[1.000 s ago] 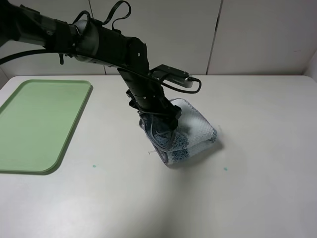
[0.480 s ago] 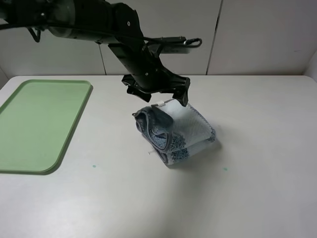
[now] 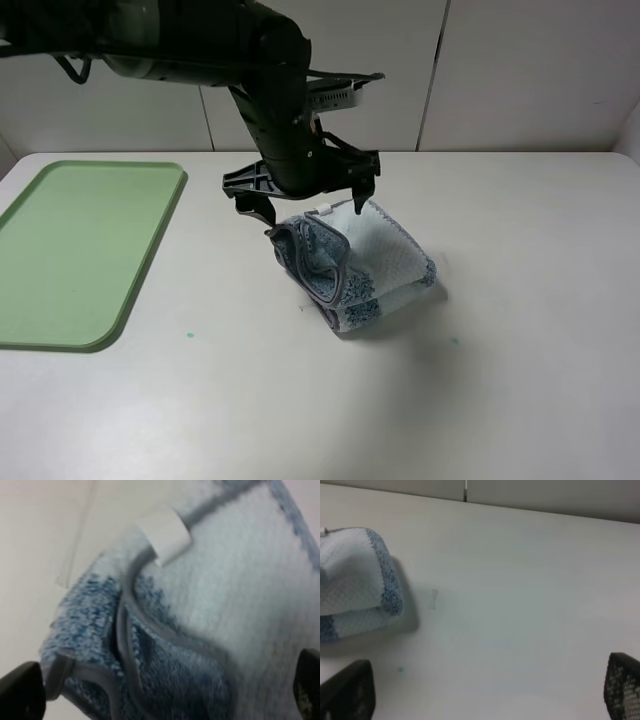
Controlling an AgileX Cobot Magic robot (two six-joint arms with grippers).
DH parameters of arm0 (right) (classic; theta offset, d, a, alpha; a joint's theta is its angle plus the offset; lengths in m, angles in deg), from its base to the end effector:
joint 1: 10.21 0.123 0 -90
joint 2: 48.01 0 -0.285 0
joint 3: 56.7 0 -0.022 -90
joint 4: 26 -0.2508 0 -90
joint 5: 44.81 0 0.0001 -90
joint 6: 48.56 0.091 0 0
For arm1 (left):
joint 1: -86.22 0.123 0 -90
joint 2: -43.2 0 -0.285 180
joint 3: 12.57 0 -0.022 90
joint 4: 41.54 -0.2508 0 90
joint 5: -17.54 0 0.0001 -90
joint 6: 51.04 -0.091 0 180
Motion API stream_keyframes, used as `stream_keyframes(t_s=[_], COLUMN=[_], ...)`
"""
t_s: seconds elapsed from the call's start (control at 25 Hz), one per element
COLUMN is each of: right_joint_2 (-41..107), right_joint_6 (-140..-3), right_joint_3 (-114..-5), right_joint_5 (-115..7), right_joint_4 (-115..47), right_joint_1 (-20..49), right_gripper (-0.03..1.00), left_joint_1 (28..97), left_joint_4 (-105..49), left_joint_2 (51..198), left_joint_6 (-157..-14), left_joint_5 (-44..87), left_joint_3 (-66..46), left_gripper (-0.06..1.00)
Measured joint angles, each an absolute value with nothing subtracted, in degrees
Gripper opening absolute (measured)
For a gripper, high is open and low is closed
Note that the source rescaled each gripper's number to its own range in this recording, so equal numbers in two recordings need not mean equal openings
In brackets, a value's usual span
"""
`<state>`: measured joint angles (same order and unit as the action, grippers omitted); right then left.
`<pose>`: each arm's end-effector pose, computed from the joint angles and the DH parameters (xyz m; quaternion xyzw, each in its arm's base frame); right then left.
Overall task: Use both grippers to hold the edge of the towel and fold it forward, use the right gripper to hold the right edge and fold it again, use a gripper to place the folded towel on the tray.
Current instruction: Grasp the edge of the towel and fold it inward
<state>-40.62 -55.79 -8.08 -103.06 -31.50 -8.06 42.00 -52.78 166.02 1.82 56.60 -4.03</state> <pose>-0.0045 0.0073 0.2809 -0.0695 0.8361 0.0239 0.5437 0.3184 -0.2942 0.1991 -0.0133 0.9701 -0.1206 0.2101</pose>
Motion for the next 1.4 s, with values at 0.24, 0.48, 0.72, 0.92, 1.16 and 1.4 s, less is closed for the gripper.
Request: stream_keyframes(t_s=[0.24, 0.48, 0.72, 0.92, 1.16, 1.4], right_joint_2=[-40.62, -40.62, -40.62, -40.62, -40.62, -40.62], right_joint_6=[-55.79, -55.79, -55.79, -55.79, -55.79, -55.79], right_joint_3=[-8.08, -8.08, -8.08, -8.08, -8.08, -8.08], right_joint_5=[-103.06, -103.06, -103.00, -103.00, -103.00, -103.00], right_joint_4=[-31.50, -31.50, -31.52, -31.71, -31.72, -31.77], right_joint_1=[-8.06, -8.06, -8.06, -8.06, -8.06, -8.06], right_gripper=[1.00, 1.00, 1.00, 1.00, 1.00, 1.00], left_joint_1=[39.97, 39.91, 39.91, 39.91, 39.91, 39.91], left_joint_4=[-59.11, -57.48, -54.07, -51.59, -50.52, -49.90], left_joint_2=[166.15, 167.04, 168.71, 170.89, 173.55, 176.11], left_joint_6=[18.44, 20.58, 21.03, 21.39, 22.60, 23.43], left_joint_5=[59.20, 57.54, 51.38, 48.16, 44.82, 42.59], left_joint_3=[-4.03, -5.19, -7.64, -7.97, -7.97, -7.97], left_gripper=[1.00, 1.00, 1.00, 1.00, 1.00, 1.00])
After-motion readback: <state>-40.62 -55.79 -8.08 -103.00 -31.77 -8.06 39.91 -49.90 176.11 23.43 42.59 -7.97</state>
